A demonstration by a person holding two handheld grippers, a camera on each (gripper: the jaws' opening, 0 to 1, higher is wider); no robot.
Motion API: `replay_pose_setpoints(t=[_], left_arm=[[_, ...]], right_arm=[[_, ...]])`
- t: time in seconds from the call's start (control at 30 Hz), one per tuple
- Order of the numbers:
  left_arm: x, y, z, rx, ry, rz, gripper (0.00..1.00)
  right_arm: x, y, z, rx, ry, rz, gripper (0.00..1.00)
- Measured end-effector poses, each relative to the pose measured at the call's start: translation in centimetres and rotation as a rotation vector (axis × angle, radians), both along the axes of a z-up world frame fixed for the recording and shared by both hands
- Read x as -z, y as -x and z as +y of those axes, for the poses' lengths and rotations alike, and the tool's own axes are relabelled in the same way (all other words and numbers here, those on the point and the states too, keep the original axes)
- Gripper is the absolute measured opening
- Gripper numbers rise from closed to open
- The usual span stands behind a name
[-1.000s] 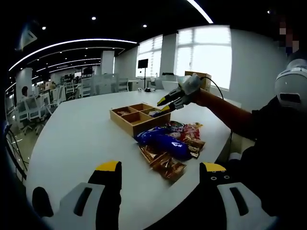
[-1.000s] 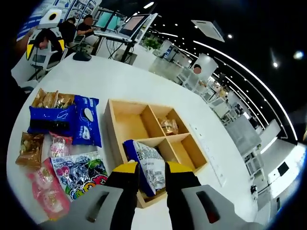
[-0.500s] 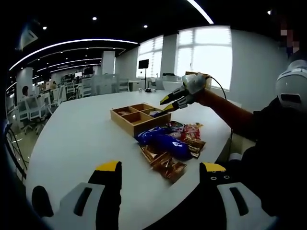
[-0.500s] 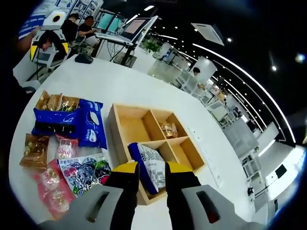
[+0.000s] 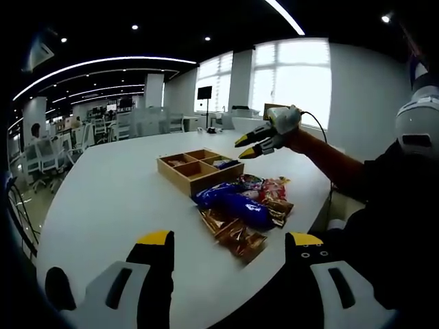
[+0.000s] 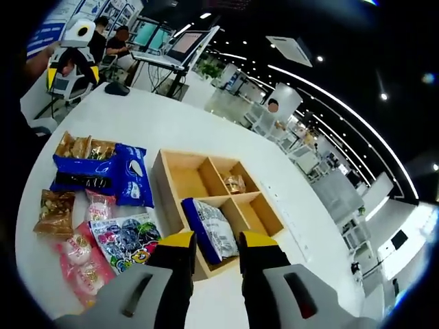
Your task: Pick up the scattered marshmallows, QQ candies, Oreo cookies, and mixed nuts on the table and sort them into separate containers
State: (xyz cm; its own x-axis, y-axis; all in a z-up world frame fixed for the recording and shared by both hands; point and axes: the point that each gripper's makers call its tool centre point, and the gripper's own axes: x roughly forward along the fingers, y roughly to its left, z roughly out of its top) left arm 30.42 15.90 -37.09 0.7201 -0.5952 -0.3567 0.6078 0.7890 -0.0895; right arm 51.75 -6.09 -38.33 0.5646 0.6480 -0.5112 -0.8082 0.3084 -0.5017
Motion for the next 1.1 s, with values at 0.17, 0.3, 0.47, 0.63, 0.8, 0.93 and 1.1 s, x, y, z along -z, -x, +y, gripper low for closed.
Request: replay_pose_setpoints(t=[0.17, 0.3, 0.47, 0.63, 0.8, 0.93, 1.1], left_arm=[[-0.2, 0.0, 0.1, -0.005, 0.003, -0.005, 0.69], [-0.1, -0.1, 0.3, -0.006, 0.001, -0.005, 0.69], [-0.3, -0.3, 0.5, -0.007, 0.001, -0.010, 0.69], [-0.4, -0.3, 0.5, -0.005, 0.004, -0.017, 0.69], [-0.1, -0.1, 0.6, -0.007, 0.003, -0.011, 0.70], [-0.2, -0.1, 1.0, -0.015, 0.007, -0.013, 0.70], [-0.2, -0.2, 1.1, -0.018, 0.009, -0.017, 0.69]], right_arm=[[-0.1, 0.0, -0.2, -0.002, -0.022, 0.007, 0.25], [-0.5, 0.2, -0.4, -0.002, -0.033, 0.005, 0.25], [-0.9, 0.1, -0.9, 0.008, -0.030, -0.005, 0.25], [-1.5, 0.4, -0.9, 0.007, -0.038, -0.015, 0.26], [-1.4, 0.8, -1.3, 0.017, -0.024, -0.025, 0.27], [-1.6, 1.1, -1.5, 0.020, -0.034, -0.025, 0.28], [-1.8, 2.0, -1.6, 0.009, -0.051, -0.017, 0.28]])
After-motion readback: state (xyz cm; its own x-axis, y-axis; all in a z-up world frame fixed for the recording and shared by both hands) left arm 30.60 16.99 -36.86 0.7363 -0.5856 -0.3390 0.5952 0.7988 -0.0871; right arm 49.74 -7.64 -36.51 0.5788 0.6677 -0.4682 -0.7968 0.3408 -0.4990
